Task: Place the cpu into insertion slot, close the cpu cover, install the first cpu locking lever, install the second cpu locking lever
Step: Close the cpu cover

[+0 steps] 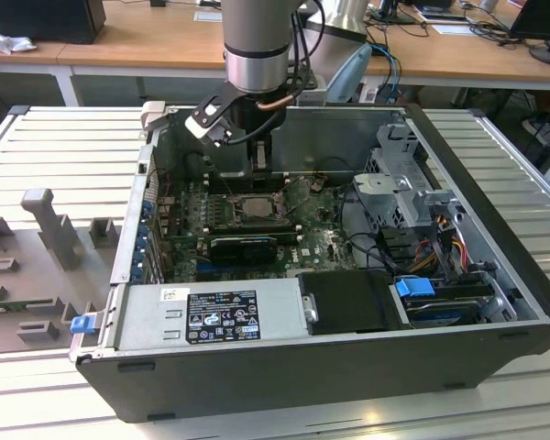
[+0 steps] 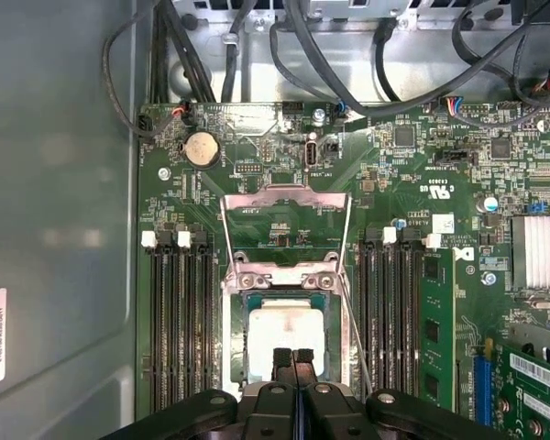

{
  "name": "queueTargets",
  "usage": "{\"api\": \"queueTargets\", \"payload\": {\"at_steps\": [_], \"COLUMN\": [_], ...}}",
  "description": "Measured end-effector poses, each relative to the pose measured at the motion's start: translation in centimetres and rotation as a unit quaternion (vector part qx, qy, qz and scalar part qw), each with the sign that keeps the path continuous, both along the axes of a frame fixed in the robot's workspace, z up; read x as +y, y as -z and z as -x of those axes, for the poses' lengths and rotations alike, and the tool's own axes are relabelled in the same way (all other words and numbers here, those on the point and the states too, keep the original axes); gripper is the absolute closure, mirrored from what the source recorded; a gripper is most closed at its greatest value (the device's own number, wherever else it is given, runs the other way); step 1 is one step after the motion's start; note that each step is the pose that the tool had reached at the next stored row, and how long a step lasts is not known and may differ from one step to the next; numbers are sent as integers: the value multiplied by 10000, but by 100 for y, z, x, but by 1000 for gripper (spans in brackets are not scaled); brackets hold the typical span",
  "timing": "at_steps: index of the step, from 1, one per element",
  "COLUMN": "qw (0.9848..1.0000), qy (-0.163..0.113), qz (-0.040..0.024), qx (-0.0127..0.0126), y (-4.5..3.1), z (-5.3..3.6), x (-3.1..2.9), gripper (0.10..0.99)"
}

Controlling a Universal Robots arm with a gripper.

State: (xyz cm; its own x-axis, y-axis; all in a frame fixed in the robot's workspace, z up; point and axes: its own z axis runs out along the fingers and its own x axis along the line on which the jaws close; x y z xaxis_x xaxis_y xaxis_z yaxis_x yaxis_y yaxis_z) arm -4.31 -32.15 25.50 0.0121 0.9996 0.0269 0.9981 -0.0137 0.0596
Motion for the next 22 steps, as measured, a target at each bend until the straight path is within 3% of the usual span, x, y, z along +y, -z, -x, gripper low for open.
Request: {"api": "queueTargets", "payload": {"at_steps": [6, 22], "qw": [10000, 10000], "qy": [2, 2], "qz": [1, 0], "qx": [0, -1], "y": [-3, -184], "z": [-49, -49], "x": [0, 0], "gripper": [980, 980]}}
